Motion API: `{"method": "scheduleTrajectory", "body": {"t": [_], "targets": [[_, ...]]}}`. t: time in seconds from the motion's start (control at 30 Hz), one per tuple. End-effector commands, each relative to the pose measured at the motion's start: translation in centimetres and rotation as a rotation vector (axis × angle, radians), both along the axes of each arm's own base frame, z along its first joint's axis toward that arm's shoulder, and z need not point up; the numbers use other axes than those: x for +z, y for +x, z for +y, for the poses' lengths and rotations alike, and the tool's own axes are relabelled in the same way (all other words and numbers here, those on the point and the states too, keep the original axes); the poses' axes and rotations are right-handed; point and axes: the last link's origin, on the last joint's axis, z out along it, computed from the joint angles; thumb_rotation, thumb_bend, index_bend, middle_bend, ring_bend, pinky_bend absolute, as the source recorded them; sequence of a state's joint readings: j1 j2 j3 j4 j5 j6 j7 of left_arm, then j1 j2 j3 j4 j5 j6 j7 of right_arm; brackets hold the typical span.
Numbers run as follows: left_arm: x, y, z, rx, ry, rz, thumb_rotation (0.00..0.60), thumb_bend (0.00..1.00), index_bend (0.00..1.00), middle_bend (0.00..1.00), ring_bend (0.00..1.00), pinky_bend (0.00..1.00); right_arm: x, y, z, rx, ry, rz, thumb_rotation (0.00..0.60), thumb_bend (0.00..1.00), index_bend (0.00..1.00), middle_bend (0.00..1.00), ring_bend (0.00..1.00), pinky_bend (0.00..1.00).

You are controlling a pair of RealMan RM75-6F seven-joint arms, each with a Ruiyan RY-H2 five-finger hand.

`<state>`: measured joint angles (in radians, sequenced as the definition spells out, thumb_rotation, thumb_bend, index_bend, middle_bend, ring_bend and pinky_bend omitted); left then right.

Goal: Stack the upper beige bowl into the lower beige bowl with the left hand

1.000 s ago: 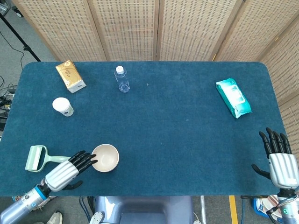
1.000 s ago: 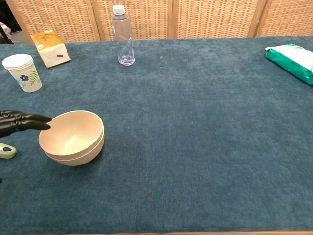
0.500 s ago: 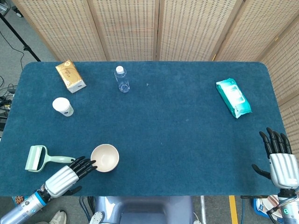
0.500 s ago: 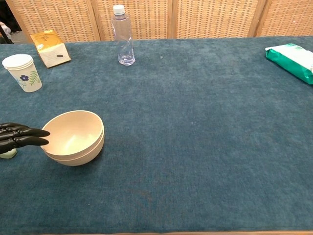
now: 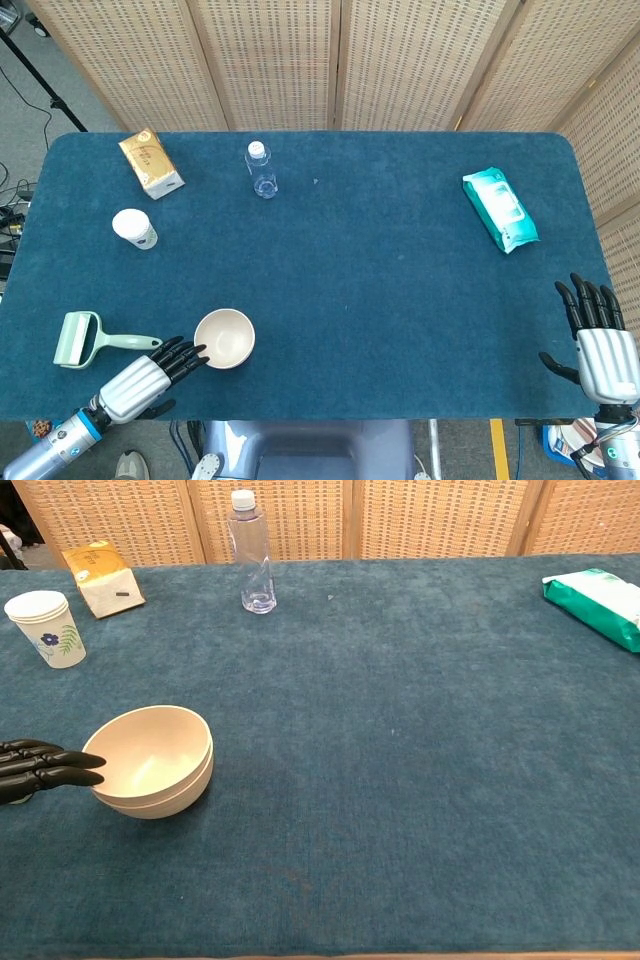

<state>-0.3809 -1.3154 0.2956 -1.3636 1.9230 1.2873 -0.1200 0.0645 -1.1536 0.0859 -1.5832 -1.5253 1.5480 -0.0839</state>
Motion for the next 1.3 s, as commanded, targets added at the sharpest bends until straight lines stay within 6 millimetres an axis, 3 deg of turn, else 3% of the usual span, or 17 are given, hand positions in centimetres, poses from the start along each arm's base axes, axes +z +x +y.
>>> {"method": "scheduleTrajectory", "body": {"t": [0.03, 0.5, 0.63, 0.87, 1.0, 1.1, 1.3], "targets": [[-0.1, -0.1, 0.0, 0.009, -0.008, 0.014, 0.6, 0.34, 0.0, 0.0, 0.0, 0.0, 0.0, 0.0, 0.0, 0.002, -0.001, -0.001, 0.6, 0.0, 0.0, 0.0, 0.0, 0.0], [0.0, 0.2, 0.0, 0.003, 0.003, -0.009, 0.6, 0.34, 0.0, 0.0, 0.0, 0.0, 0.1, 0.0, 0.0, 0.001, -0.006, -0.003, 0.6, 0.0, 0.0, 0.0, 0.0, 0.0], [1.6, 0.4, -0.1, 0.003, 0.04, -0.045, 0.6, 0.34, 0.0, 0.0, 0.0, 0.0, 0.1, 0.0, 0.0, 0.002, -0.003, -0.003, 0.6, 0.0, 0.0, 0.0, 0.0, 0.0], [7.1, 1.3, 0.8, 0.084, 0.279, -0.118, 0.6, 0.31, 0.0, 0.0, 0.0, 0.0, 0.2, 0.2, 0.1, 0.009, -0.005, -0.005, 0.6, 0.0, 0.0, 0.0, 0.0, 0.0], [8.7, 1.4, 1.6, 0.179, 0.436, -0.108, 0.6, 0.29, 0.0, 0.0, 0.0, 0.0, 0.1, 0.3, 0.1, 0.015, -0.002, -0.005, 0.6, 0.0, 0.0, 0.0, 0.0, 0.0], [10.0, 0.3, 1.7, 0.305, 0.538, -0.107, 0.6, 0.29, 0.0, 0.0, 0.0, 0.0, 0.1, 0.4, 0.1, 0.019, -0.004, -0.008, 0.6, 0.0, 0.0, 0.0, 0.0, 0.0], [11.3, -0.7, 1.7, 0.396, 0.609, -0.139, 0.6, 0.29, 0.0, 0.0, 0.0, 0.0, 0.2, 0.4, 0.2, 0.023, 0.0, -0.01, 0.6, 0.0, 0.0, 0.0, 0.0, 0.0]]}}
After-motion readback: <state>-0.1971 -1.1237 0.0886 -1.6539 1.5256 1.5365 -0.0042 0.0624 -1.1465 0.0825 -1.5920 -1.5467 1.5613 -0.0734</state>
